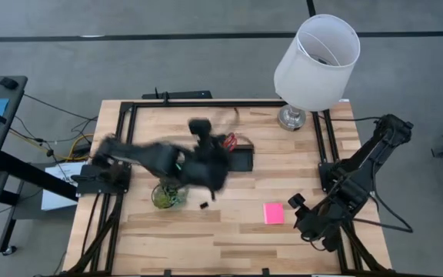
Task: Pick and place office supplies into organizer
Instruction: Put the yellow pencil into the top left compartment of the black desk organizer
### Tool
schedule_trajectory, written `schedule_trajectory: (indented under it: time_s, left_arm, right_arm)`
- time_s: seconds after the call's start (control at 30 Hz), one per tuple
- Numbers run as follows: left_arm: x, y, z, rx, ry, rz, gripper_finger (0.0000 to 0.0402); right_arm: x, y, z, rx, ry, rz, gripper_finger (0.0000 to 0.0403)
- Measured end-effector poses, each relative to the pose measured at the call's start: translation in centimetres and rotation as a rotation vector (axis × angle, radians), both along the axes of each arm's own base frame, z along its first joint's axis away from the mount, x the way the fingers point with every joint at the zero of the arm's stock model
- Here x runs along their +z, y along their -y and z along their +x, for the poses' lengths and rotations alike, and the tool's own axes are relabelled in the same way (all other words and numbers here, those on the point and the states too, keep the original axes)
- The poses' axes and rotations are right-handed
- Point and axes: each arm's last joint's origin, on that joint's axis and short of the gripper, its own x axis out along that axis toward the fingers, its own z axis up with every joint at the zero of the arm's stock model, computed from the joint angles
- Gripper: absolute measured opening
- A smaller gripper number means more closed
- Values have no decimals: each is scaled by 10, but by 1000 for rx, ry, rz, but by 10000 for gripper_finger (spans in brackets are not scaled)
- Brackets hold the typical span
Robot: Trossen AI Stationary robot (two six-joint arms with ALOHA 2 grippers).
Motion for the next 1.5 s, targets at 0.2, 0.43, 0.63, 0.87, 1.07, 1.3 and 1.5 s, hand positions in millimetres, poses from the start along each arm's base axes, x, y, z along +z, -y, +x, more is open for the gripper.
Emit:
schedule_trajectory:
  time_s: [0.2, 0.43, 0.63, 0.87, 1.07, 1.3, 1.5]
  left_arm:
    - [28, -46, -11, -203, 176, -294, 1]
    - [-56, -65, 34, -287, 116, -189, 0]
    - [-106, -84, 35, -242, 143, -182, 0]
    - [-90, -84, 14, -234, 213, -206, 0]
    - [-60, -67, -7, -282, 307, -224, 0]
    - [-81, -60, -11, -175, 157, -204, 0]
    - [-80, -62, -7, -112, 191, -144, 0]
  right_arm:
    - [1, -3, 1, 44, 39, 15, 147]
    - [2, -10, -4, 80, 62, 32, 147]
    - [5, -25, -18, 160, 93, 74, 147]
    - [9, -41, -35, 218, 129, 127, 147]
    - [10, -45, -41, 211, 174, 98, 147]
    - [10, -45, -40, 201, 189, 101, 147]
    - [12, -47, -39, 199, 204, 125, 147]
